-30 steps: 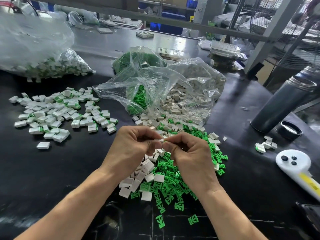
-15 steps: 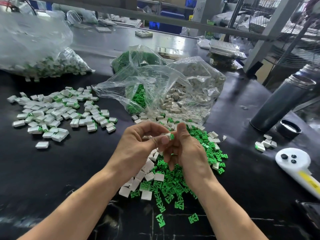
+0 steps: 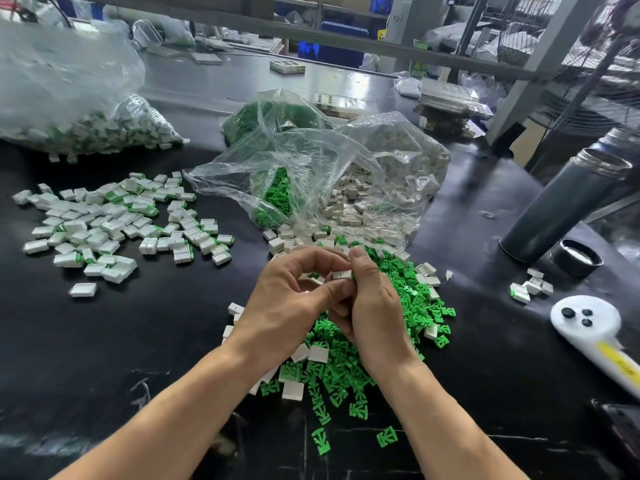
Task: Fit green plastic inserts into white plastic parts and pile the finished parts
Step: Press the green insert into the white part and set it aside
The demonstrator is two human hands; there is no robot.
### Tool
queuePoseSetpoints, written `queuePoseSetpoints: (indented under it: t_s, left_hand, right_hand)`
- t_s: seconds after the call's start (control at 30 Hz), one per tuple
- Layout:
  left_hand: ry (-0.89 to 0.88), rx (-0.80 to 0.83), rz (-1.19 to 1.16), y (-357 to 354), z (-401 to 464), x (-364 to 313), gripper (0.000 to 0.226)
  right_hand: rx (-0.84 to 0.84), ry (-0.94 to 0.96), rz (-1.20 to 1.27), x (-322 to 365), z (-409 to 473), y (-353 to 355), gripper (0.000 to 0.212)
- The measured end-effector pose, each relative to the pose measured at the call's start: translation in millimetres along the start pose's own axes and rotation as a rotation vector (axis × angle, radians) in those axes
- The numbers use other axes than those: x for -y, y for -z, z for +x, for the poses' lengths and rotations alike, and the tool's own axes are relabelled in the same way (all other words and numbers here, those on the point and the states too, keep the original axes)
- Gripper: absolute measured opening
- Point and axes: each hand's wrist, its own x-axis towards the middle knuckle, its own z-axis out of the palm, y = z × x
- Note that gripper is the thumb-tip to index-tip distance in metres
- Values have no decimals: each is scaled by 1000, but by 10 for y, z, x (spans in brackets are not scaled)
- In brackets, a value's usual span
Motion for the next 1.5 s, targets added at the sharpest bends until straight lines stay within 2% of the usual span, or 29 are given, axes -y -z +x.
queuePoseSetpoints:
  t_s: [0.07, 0.13, 0.23, 0.43, 0.6, 0.83, 1.07, 1.5]
  left_hand:
    - [-4, 2, 54, -1, -1, 19, 10]
    - [-7, 2, 109, 6, -7, 29, 11]
    - [-7, 0, 155, 8, -21, 23, 10]
    - [-14, -8, 121, -15, -25, 6, 20]
    - [-21, -21, 114, -6, -13, 25, 15]
    - [-27, -35, 99, -12, -22, 26, 20]
    - [-16, -52, 122, -21, -27, 5, 6]
    - [-15, -51, 110, -6, -34, 19, 5]
  right_hand:
    - [-48, -6, -53, -31, 21, 10, 54]
    - [-86, 4, -124, -63, 42, 26, 60]
    - [-83, 13, -191, -61, 43, 31, 62]
    - [-101, 48, -179, -44, 26, -9, 52]
    - [-136, 13, -67, -67, 37, -24, 46]
    - [-164, 57, -124, -36, 37, -22, 50]
    - [-219, 80, -144, -83, 69, -18, 49]
    - [-227, 84, -186, -86, 66, -22, 52]
